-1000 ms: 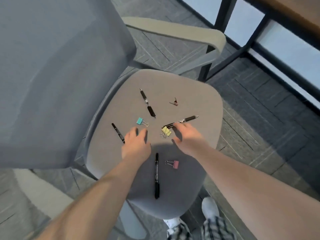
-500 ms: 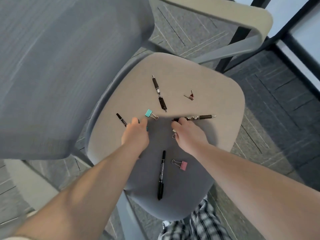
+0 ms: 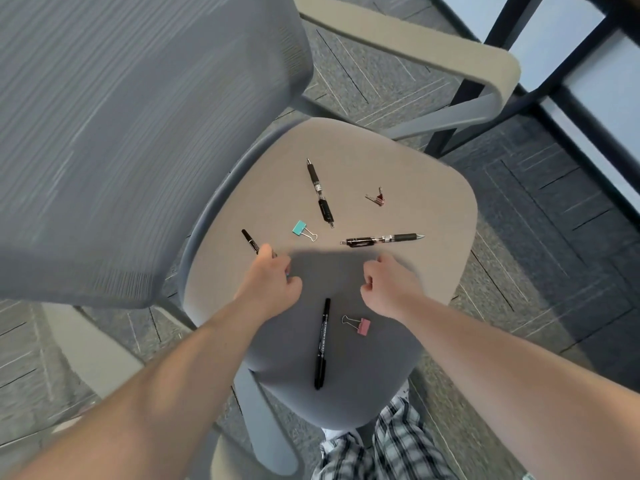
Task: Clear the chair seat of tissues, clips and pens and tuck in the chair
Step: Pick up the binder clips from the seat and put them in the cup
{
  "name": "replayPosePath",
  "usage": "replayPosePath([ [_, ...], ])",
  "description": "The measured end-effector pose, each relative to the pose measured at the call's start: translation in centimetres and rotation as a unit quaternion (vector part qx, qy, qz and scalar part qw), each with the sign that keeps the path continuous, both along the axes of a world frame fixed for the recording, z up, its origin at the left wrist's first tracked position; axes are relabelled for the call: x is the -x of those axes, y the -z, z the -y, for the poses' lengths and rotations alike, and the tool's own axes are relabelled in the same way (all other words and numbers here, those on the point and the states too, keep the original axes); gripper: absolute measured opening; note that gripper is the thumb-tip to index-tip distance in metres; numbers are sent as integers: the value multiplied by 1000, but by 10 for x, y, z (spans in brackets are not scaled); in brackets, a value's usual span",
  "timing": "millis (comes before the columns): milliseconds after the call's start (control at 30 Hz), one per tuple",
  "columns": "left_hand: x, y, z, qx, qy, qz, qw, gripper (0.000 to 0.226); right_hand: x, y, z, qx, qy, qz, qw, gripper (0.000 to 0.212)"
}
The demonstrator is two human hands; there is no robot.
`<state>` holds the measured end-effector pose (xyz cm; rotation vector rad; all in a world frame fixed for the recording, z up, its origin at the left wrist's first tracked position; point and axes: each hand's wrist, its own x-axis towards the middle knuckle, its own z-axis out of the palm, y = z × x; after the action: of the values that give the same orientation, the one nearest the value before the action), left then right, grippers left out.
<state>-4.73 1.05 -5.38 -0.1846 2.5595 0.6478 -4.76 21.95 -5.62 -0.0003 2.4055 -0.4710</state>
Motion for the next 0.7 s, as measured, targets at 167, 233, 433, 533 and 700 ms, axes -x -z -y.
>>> replayPosePath([
  [167,-24,-6,15,119,77,73,987,8,-15,-3,4,14,-11,51,999,1],
  [233,-30,-3,18,140,103,94,980,21,-23,-1,6,24,-28,68,997,15],
  [433,-34,11,20,192,73,117,972,41,-44,20,14,3,-84,90,992,55],
  [533,-34,16,17,219,82,131,963,37,-46,23,16,-5,-89,67,994,48],
  [700,-28,20,17,197,115,142,963,32,-42,23,15,-12,-92,41,995,25],
])
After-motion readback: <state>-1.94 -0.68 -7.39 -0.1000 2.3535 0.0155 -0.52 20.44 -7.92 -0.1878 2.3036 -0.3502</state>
